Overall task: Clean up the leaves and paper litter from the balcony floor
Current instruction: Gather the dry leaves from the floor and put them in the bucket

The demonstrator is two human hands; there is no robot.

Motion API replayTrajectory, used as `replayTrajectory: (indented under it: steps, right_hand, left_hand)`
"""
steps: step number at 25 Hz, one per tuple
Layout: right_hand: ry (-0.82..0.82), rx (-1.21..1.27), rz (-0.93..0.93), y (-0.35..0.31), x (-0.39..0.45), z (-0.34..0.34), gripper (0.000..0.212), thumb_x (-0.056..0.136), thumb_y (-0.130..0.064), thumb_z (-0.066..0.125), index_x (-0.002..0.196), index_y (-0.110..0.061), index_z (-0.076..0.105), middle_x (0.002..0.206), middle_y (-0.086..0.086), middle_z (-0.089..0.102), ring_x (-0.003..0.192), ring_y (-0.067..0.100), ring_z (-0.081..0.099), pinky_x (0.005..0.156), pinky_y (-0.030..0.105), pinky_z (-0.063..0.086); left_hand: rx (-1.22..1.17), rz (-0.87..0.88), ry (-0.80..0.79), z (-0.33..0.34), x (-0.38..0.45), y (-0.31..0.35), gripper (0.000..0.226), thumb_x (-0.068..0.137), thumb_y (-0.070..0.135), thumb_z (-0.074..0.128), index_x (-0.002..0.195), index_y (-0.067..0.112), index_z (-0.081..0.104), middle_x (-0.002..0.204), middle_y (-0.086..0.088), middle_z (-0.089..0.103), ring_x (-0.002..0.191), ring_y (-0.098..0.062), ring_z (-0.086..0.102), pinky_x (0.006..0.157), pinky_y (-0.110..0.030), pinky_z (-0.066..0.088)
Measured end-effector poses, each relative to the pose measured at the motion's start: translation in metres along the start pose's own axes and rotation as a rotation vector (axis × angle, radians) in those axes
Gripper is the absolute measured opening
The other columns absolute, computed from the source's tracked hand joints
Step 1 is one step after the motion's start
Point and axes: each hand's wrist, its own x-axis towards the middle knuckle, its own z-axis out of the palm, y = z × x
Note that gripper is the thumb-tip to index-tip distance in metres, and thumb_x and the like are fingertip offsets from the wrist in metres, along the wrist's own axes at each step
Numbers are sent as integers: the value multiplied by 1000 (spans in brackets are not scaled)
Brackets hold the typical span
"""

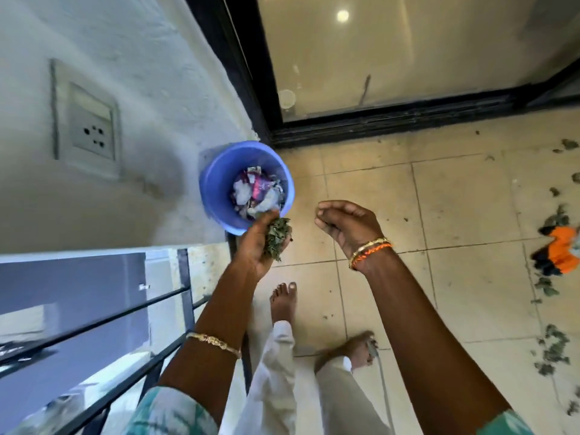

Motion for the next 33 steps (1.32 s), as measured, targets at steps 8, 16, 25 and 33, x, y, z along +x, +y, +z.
replayTrajectory:
  steps: [8,16,25,33]
  right_hand:
    - [112,-205,67,55,113,100,26,80,18,56,66,-3,52,45,1,58,44,13,55,49,19,53]
    - [69,-189,224,80,149,116,18,91,-13,48,75,-18,54,83,3,54,66,11,47,59,20,39]
    - [470,-673,-179,77,115,85,20,81,-19,59,61,-15,55,65,8,60,66,26,55,66,26,44]
    - [707,-893,-570,76,12,-32,17,71,-8,49,85,-3,57,91,16,55,83,35,53,71,36,44]
  left_hand:
    - [30,-5,158,-73,94,56,19,97,24,47,88,10,56,59,-4,62,47,-15,59,41,-20,49]
    - [6,-79,221,-77,109,69,33,97,37,50,123,16,45,113,-9,50,109,-33,53,87,-38,48]
    - [1055,471,402,-61,81,52,28,97,14,44,110,-6,59,116,-24,62,110,-38,56,87,-33,41]
    - [1749,1005,55,-6,8,-30,51,89,22,53,135,2,44,131,-23,49,122,-37,47,100,-45,40]
